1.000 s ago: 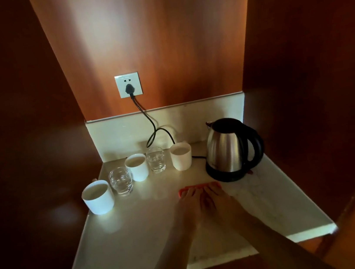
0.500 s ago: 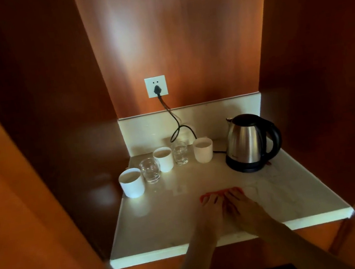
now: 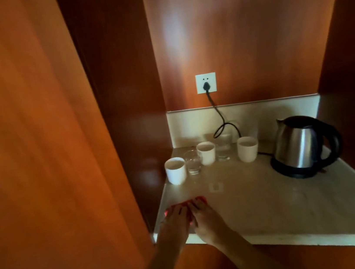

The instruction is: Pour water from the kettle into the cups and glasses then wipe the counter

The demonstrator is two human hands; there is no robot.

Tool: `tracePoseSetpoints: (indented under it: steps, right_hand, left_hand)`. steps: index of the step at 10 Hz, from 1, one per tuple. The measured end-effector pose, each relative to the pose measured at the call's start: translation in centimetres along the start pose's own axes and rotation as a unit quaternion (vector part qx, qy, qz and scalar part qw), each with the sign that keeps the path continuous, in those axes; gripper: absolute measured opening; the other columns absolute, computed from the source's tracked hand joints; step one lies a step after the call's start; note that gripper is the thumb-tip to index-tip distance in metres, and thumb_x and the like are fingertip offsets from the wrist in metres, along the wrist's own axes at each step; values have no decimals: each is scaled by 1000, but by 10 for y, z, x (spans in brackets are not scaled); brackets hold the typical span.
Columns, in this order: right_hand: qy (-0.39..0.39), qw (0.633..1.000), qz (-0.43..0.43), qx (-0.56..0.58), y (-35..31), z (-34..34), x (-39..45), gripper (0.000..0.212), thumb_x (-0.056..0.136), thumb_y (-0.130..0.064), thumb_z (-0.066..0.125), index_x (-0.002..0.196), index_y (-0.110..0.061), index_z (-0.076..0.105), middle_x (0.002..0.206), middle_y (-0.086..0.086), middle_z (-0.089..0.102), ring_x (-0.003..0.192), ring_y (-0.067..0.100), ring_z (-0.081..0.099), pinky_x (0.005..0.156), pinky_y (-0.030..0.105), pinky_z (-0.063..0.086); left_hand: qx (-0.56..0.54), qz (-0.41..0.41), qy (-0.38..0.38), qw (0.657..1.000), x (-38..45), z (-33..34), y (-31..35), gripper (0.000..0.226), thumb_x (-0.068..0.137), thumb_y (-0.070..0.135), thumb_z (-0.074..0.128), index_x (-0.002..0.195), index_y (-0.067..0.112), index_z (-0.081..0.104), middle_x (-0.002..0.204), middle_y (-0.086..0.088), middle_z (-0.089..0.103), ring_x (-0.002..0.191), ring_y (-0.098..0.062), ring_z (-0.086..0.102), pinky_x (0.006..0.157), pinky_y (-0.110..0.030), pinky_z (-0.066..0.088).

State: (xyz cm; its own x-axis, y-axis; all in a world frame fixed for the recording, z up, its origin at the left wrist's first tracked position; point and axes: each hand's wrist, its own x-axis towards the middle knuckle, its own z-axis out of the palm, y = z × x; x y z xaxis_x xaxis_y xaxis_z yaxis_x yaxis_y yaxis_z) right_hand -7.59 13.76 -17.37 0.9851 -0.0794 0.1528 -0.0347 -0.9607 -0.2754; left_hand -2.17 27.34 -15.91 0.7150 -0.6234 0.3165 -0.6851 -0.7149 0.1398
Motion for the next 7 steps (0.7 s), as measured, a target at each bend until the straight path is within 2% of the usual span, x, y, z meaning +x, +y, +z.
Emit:
tracePoseSetpoints:
  steps: [1, 2, 3, 4, 5, 6, 7]
  right_hand:
    - [16, 1000, -18, 4, -17, 2, 8, 50, 79, -32, 46, 107, -6, 78, 106, 8, 76, 102, 25, 72, 107, 34, 40]
    - [58, 998, -24, -1, -30, -12, 10, 34, 70, -26, 71, 98, -9, 80, 97, 4, 78, 93, 22, 75, 91, 36, 59]
    - [62, 998, 5, -11, -33, 1, 23, 36, 74, -25, 74, 106, -9, 78, 104, 6, 77, 100, 25, 72, 100, 38, 53]
    - [5, 999, 39, 3, -27, 31, 40, 63, 85, -36, 32, 128, -8, 69, 127, 10, 70, 123, 30, 62, 119, 43, 31]
    - [-21, 1000, 6, -3, -35, -11, 30, 64, 83, -33, 29, 130, -11, 67, 129, 7, 68, 126, 29, 59, 116, 35, 16]
    - [-35, 998, -1, 49, -34, -60, 11, 44, 98, -22, 48, 141, -20, 56, 145, 2, 54, 138, 22, 45, 114, 33, 32]
    - [-58, 997, 45, 27, -12, -92, -6, 43, 102, -29, 47, 144, -21, 51, 145, 6, 54, 134, 27, 51, 109, 37, 43]
  left_hand:
    - [12, -15, -26, 999, -8, -18, -7, 24, 71, 36, 74, 95, 30, 70, 94, 15, 68, 87, -7, 68, 55, -22, 56]
    - [23, -34, -34, 999, -2, -15, -15, 32, 65, 33, 83, 94, 28, 71, 95, 13, 68, 86, -8, 69, 58, -20, 57]
    - [0, -30, -10, 999, 6, -14, -22, 28, 88, 24, 54, 114, 26, 64, 117, 12, 60, 110, -12, 62, 81, -26, 57]
    - [15, -5, -3, 1000, 15, -11, -27, 39, 99, 23, 37, 137, 21, 46, 141, 10, 42, 135, -12, 40, 105, -27, 42]
    - [42, -25, -32, 998, 19, -18, -13, 34, 82, 20, 41, 98, 15, 71, 103, 3, 63, 97, -15, 68, 65, -26, 56]
    - [72, -39, -11, 997, 22, -11, -8, 19, 54, 23, 55, 61, 13, 69, 63, -3, 61, 55, -22, 67, 35, -24, 47]
    - [27, -60, -48, 997, 24, -44, 23, 15, 48, 17, 66, 62, 12, 69, 58, -5, 60, 43, -22, 61, 32, -25, 46]
